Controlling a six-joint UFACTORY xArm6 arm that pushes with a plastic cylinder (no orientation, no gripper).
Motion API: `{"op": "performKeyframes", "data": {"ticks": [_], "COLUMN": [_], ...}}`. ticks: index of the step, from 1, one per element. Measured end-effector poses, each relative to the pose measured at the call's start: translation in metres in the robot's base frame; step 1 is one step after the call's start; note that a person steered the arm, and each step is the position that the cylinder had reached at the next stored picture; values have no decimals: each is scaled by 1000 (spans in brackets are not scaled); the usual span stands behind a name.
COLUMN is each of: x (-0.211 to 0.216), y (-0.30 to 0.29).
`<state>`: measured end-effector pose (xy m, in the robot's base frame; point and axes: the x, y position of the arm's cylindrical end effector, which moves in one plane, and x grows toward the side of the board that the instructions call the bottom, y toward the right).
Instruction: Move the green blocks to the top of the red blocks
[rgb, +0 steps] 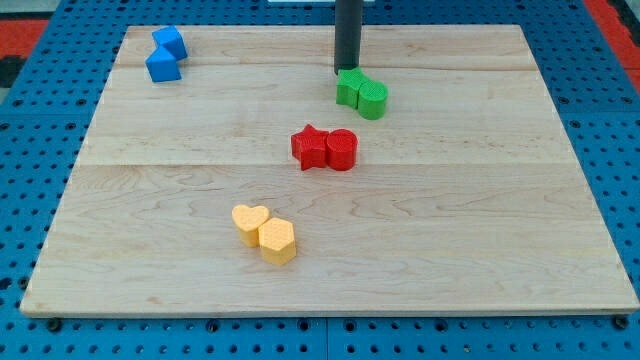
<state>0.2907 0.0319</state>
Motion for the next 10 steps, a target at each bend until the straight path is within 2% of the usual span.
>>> {"op": "performKeyframes", "data": {"ticks": [2,5,6,7,8,9,10], "x": [30,23,21,68,118,127,90], "y": [5,23,77,112,110,72,61]}}
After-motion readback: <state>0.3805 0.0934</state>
